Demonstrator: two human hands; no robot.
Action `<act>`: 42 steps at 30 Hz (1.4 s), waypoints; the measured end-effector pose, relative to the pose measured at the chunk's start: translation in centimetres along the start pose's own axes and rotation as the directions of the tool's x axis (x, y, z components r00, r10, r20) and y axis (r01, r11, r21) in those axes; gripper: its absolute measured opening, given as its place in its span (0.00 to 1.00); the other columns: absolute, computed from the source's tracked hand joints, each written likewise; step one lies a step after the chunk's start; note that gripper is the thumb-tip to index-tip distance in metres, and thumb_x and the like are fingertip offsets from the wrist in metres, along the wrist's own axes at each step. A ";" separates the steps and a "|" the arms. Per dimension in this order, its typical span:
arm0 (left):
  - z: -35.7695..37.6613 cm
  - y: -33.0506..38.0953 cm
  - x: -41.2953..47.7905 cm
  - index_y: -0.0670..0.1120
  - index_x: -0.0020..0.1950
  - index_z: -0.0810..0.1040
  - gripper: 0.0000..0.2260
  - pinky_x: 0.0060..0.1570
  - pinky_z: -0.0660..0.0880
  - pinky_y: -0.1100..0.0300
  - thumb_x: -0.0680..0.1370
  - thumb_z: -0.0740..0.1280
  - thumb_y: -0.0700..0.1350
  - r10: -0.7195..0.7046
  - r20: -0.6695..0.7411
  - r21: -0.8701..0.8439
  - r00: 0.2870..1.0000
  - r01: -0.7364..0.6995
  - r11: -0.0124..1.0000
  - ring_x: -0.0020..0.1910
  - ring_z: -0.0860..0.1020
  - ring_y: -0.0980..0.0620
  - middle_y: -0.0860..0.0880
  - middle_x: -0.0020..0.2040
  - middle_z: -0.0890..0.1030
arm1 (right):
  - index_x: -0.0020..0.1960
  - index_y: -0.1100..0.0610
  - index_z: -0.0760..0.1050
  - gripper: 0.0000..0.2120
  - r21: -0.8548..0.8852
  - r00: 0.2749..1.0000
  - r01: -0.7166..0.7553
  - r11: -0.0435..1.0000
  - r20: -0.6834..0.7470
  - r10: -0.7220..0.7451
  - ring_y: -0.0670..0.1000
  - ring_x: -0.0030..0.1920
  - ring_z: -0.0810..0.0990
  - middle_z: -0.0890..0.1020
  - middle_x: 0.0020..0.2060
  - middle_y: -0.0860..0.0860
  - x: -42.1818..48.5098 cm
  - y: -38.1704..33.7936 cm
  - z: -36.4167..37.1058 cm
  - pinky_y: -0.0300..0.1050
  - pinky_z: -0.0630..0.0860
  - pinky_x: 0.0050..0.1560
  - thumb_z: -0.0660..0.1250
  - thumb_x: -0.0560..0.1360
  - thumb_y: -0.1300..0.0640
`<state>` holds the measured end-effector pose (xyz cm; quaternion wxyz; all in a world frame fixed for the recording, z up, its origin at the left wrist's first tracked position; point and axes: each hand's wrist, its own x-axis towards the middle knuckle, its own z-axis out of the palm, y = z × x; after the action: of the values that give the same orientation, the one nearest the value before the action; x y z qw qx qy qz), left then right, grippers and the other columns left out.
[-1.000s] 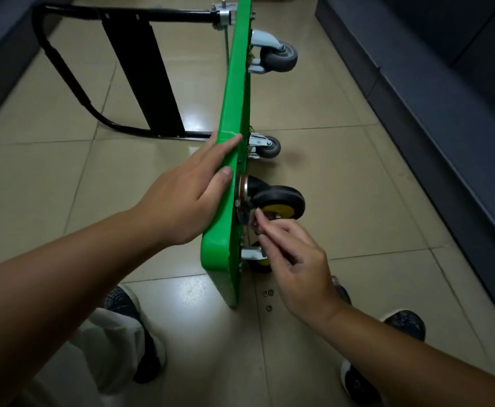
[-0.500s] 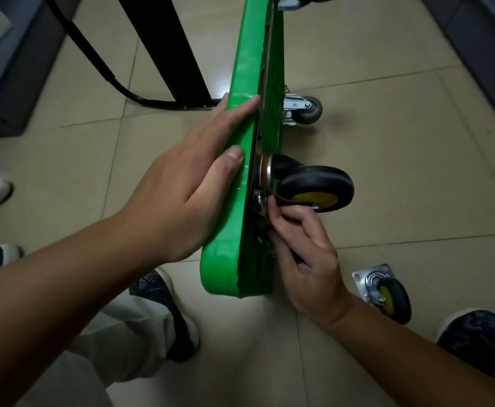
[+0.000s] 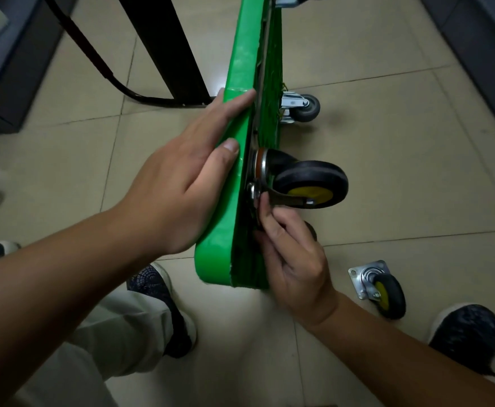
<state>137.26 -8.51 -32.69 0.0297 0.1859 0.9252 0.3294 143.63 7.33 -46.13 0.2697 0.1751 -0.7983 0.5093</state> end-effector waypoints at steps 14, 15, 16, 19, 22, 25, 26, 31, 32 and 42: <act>0.0 0.6 -0.3 0.66 0.80 0.56 0.25 0.66 0.65 0.59 0.82 0.49 0.55 -0.014 -0.009 0.048 1.000 0.014 0.999 0.75 0.63 0.57 0.60 0.82 0.56 | 0.74 0.58 0.71 0.21 0.188 0.882 -0.458 0.869 0.222 0.416 0.50 0.39 0.80 0.77 0.42 0.51 1.2 -5.2 -2.7 0.42 0.78 0.41 0.64 0.82 0.63; 0.0 0.7 -0.3 0.66 0.80 0.55 0.26 0.66 0.66 0.58 0.81 0.49 0.55 -0.016 -0.007 0.049 1.000 0.016 0.999 0.76 0.64 0.55 0.59 0.82 0.56 | 0.74 0.56 0.73 0.20 0.196 0.817 -0.565 0.801 0.268 0.511 0.50 0.34 0.81 0.78 0.39 0.51 1.8 -6.0 -3.2 0.43 0.79 0.37 0.65 0.82 0.62; 0.0 0.9 -0.3 0.65 0.80 0.55 0.26 0.67 0.66 0.57 0.81 0.49 0.55 -0.018 -0.004 0.050 1.000 0.019 0.999 0.76 0.64 0.54 0.58 0.82 0.56 | 0.72 0.54 0.74 0.19 0.199 0.741 -0.663 0.722 0.309 0.595 0.50 0.30 0.81 0.80 0.34 0.53 2.5 -6.9 -3.7 0.44 0.79 0.33 0.65 0.82 0.61; 0.1 1.1 -0.2 0.65 0.81 0.54 0.27 0.67 0.68 0.54 0.80 0.48 0.56 -0.033 0.012 0.073 0.999 0.032 0.997 0.76 0.66 0.49 0.55 0.83 0.54 | 0.63 0.59 0.79 0.11 0.231 0.541 -0.841 0.489 0.376 0.753 0.55 0.24 0.80 0.79 0.27 0.56 5.7 -9.4 -4.9 0.45 0.79 0.27 0.66 0.82 0.60; 0.1 1.3 -0.2 0.63 0.81 0.54 0.28 0.67 0.69 0.51 0.79 0.47 0.57 -0.034 0.027 0.080 0.999 0.031 0.996 0.76 0.68 0.45 0.53 0.83 0.53 | 0.54 0.67 0.78 0.08 0.228 0.356 -0.932 0.283 0.420 0.835 0.52 0.22 0.79 0.78 0.32 0.59 9.1 -10.9 -5.3 0.40 0.76 0.22 0.65 0.82 0.62; -0.2 1.2 -0.3 0.62 0.81 0.53 0.28 0.66 0.71 0.50 0.79 0.46 0.58 -0.029 0.047 0.087 0.998 0.025 0.996 0.74 0.69 0.44 0.52 0.84 0.52 | 0.56 0.69 0.77 0.09 0.187 0.314 -0.949 0.255 0.467 0.826 0.52 0.22 0.80 0.79 0.35 0.62 9.9 -11.5 -5.6 0.38 0.75 0.22 0.66 0.82 0.62; -0.4 1.2 -0.3 0.63 0.81 0.52 0.28 0.65 0.71 0.50 0.79 0.46 0.58 -0.027 0.052 0.093 0.998 0.022 0.995 0.74 0.70 0.44 0.52 0.84 0.51 | 0.56 0.69 0.77 0.10 0.178 0.326 -0.945 0.274 0.464 0.824 0.51 0.22 0.80 0.80 0.35 0.61 9.7 -11.5 -5.7 0.38 0.75 0.22 0.66 0.82 0.61; -0.7 1.3 -0.4 0.63 0.82 0.50 0.29 0.60 0.71 0.53 0.79 0.44 0.59 -0.023 0.067 0.124 0.997 0.015 0.992 0.72 0.72 0.45 0.53 0.84 0.51 | 0.63 0.60 0.80 0.12 0.257 0.539 -0.840 0.477 0.307 0.784 0.52 0.26 0.78 0.83 0.37 0.56 6.0 -9.9 -7.1 0.43 0.77 0.27 0.68 0.80 0.62; -0.6 1.3 -0.4 0.63 0.82 0.50 0.28 0.60 0.70 0.54 0.80 0.44 0.59 -0.020 0.066 0.123 0.998 0.012 0.992 0.72 0.72 0.45 0.53 0.84 0.51 | 0.65 0.59 0.80 0.14 0.256 0.594 -0.802 0.539 0.246 0.766 0.53 0.27 0.79 0.84 0.37 0.55 4.9 -9.2 -7.2 0.44 0.79 0.28 0.68 0.80 0.63; -0.3 0.3 -0.2 0.64 0.81 0.54 0.26 0.66 0.63 0.60 0.82 0.48 0.57 0.020 0.021 0.081 1.000 -0.022 0.997 0.78 0.61 0.55 0.58 0.83 0.54 | 0.70 0.64 0.74 0.19 0.089 0.976 -0.212 0.973 0.061 0.207 0.53 0.54 0.80 0.79 0.53 0.57 0.1 -2.5 -3.3 0.44 0.77 0.57 0.66 0.79 0.71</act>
<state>137.45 -8.54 -32.30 0.0278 0.1999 0.9355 0.2901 145.76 9.23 -43.18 0.1852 0.1156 -0.7937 0.5678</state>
